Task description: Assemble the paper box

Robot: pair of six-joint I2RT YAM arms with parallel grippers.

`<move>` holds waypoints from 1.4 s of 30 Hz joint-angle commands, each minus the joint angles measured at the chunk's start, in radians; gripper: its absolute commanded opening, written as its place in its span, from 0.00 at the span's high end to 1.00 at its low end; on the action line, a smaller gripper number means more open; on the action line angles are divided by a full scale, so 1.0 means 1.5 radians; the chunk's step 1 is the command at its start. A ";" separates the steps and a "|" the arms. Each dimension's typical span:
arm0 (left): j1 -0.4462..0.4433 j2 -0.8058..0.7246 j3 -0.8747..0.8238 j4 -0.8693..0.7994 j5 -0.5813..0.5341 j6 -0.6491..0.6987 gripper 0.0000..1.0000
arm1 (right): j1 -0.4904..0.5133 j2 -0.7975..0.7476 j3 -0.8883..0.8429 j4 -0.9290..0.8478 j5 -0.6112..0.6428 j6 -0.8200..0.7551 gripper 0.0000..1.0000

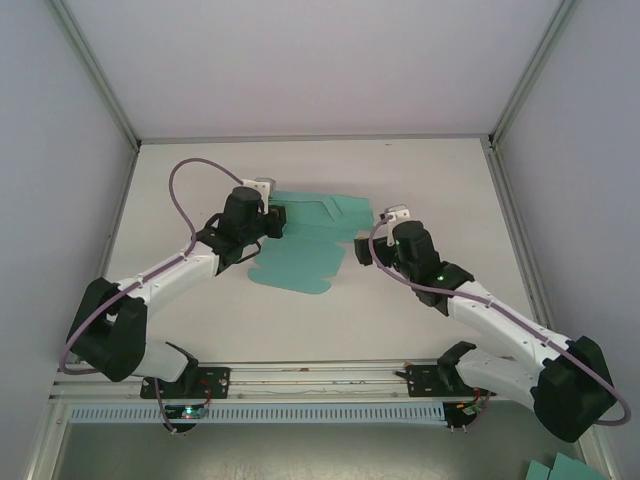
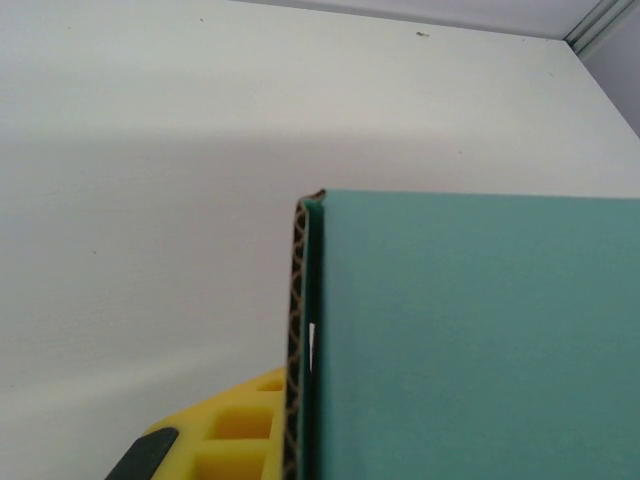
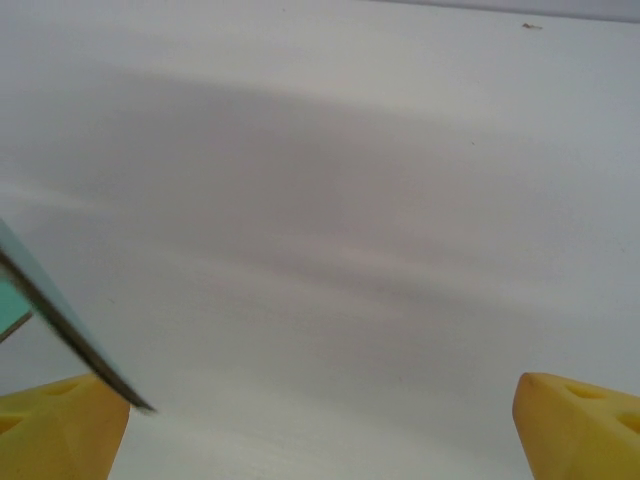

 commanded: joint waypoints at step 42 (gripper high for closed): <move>-0.021 -0.009 -0.021 0.015 0.052 0.028 1.00 | -0.017 -0.271 -0.001 -0.123 0.067 0.008 0.02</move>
